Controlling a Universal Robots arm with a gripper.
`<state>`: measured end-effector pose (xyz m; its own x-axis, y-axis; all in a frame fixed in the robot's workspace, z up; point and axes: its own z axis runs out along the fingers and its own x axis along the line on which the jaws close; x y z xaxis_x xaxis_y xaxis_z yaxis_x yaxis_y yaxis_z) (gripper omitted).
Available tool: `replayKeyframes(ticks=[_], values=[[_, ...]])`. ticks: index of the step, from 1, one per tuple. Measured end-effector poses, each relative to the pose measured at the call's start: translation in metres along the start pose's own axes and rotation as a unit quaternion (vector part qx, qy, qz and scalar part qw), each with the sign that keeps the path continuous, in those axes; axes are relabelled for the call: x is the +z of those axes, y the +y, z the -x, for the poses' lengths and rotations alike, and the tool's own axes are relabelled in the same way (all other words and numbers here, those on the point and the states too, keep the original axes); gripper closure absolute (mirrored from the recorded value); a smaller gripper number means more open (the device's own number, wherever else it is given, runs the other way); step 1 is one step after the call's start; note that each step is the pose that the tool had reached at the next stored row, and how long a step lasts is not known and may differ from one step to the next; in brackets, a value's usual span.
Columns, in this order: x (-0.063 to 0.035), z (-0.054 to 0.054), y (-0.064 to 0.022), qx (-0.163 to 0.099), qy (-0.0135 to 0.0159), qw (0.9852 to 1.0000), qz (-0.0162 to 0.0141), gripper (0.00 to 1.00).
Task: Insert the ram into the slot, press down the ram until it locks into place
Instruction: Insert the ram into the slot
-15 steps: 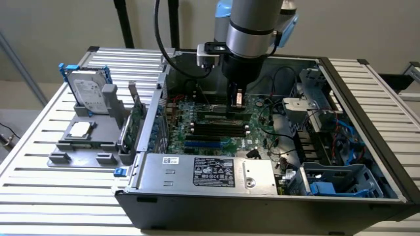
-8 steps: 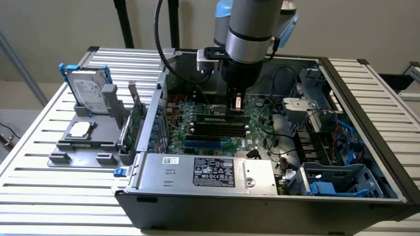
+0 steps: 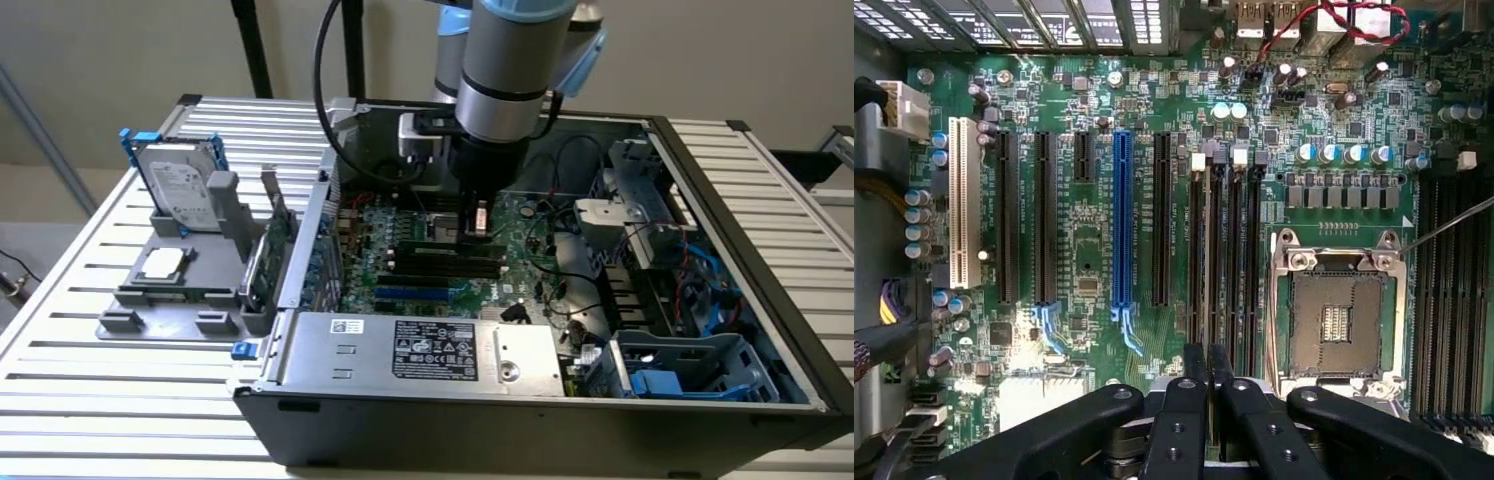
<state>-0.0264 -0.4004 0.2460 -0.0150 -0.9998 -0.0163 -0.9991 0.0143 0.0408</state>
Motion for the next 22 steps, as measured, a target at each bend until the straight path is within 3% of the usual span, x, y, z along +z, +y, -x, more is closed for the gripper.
replayKeyframes(ticks=[4, 13, 15, 22], values=[[0.0056, -0.0001, 0.0007, 0.000, 0.0010, 1.0000, 0.0000, 0.87], [0.0082, -0.0002, 0.0028, 0.000, 0.0014, 1.0000, 0.0001, 0.87], [0.0083, -0.0001, 0.0028, 0.000, 0.0039, 1.0000, 0.0000, 0.87], [0.0089, -0.0001, 0.0028, 0.000, 0.0040, 1.0000, 0.0000, 0.87]])
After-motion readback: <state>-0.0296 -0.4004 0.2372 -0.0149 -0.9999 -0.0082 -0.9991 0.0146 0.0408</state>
